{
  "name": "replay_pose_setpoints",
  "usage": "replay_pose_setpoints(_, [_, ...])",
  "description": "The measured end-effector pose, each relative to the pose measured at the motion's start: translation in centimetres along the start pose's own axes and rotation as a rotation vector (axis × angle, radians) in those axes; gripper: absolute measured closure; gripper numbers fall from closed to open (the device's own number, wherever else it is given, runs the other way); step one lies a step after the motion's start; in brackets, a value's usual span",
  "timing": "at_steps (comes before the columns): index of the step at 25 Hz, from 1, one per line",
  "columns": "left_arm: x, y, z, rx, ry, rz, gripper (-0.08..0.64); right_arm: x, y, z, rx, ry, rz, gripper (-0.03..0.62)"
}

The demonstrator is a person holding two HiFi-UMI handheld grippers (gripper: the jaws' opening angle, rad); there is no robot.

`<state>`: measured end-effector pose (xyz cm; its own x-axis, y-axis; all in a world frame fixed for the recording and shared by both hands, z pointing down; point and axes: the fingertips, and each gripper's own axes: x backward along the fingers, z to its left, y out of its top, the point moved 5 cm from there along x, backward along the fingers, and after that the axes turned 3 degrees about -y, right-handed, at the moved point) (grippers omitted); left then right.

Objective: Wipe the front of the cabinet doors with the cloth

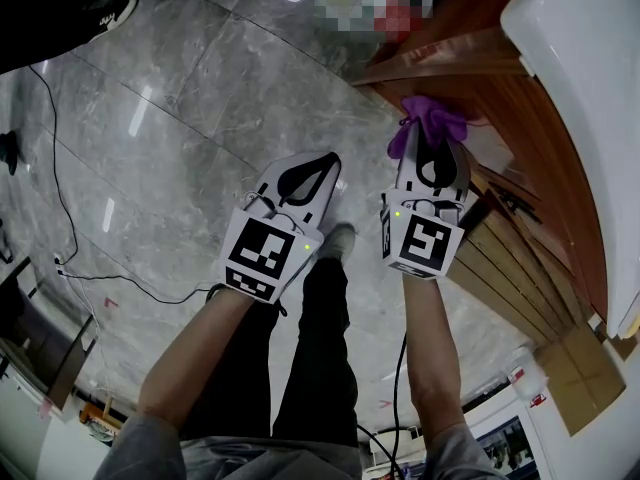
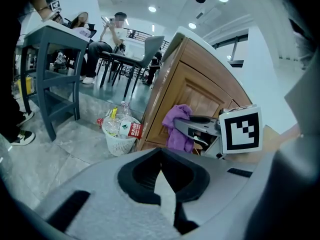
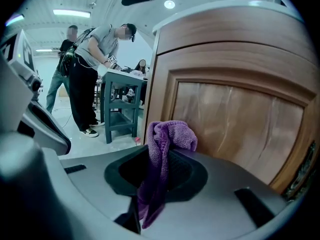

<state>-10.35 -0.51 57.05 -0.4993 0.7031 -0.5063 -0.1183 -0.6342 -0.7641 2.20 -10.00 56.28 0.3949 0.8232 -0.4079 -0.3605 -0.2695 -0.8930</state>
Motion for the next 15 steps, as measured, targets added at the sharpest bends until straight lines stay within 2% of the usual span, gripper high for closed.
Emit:
replay_pose_setpoints(4, [0.0,-0.6,0.0,0.009,0.007,0.009,0.551,0.0,0.3,0.5,-0.018,0.007,-0.016,0.511])
replay_pose_setpoints(9, [0.1,-0.9,-0.2,0.005,0.009,0.013,0.551,0.0,0.9,1.1,0.037,0.037,-0.045,0.511])
replay_pose_setpoints(13, [0.2,-0.9,-0.1,0.005,0.012,0.018,0.551,-0.3,2.0,2.6,0.119,0.1,-0.085,0.511])
replay_pose_setpoints(15, [0.2,-0.8,0.0,0.003,0.014,0.017,0.551,-0.8,2.6,3.2,0.122,0.116,-0.091,0.511])
